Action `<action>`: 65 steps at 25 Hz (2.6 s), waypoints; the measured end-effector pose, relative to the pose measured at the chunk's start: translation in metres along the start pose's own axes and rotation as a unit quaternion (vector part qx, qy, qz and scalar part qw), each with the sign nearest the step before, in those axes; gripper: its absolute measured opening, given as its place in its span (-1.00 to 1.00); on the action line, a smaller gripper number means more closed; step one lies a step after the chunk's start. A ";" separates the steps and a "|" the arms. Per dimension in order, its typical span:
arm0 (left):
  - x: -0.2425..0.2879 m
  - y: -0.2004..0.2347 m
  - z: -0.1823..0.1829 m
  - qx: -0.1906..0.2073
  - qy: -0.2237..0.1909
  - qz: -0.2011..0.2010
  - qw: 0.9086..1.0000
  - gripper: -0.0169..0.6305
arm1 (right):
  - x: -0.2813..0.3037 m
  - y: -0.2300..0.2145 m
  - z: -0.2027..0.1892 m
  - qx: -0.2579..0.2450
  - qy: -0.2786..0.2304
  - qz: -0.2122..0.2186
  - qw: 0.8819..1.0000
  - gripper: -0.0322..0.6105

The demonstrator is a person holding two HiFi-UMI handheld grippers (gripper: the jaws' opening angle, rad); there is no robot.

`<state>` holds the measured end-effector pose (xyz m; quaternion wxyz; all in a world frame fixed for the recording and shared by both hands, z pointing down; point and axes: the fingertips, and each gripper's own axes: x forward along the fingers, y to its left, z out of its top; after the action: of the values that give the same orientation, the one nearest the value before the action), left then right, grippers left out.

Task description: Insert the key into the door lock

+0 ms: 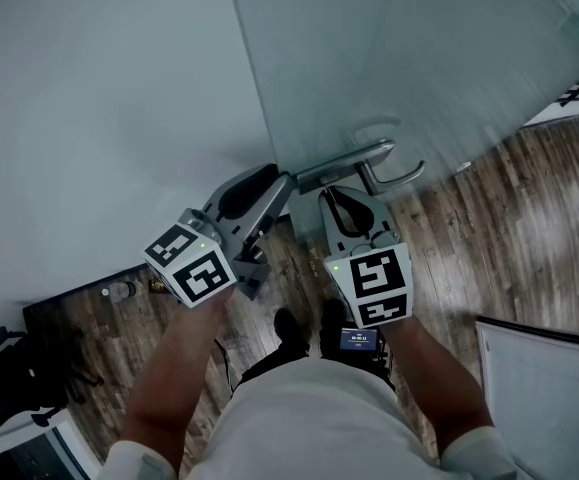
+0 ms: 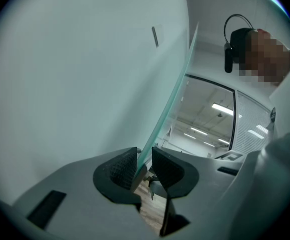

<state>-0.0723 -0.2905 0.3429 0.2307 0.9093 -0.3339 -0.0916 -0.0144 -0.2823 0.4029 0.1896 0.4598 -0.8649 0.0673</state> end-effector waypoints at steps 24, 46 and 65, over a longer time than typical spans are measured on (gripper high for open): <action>-0.003 0.001 -0.001 0.001 0.001 0.019 1.000 -0.67 | -0.004 0.002 -0.004 0.013 0.004 0.027 1.000 -0.80; -0.024 -0.010 0.002 0.017 -0.013 0.033 0.999 -0.70 | -0.031 -0.002 0.008 0.009 -0.016 0.021 1.000 -0.71; -0.042 -0.048 -0.004 0.080 0.023 0.034 0.996 -0.90 | -0.065 -0.003 0.034 0.019 -0.051 0.013 0.998 -0.72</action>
<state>-0.0755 -0.2296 0.3242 0.1674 0.9150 -0.3654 -0.0356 0.0122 -0.2440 0.3463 0.1358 0.4552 -0.8777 0.0623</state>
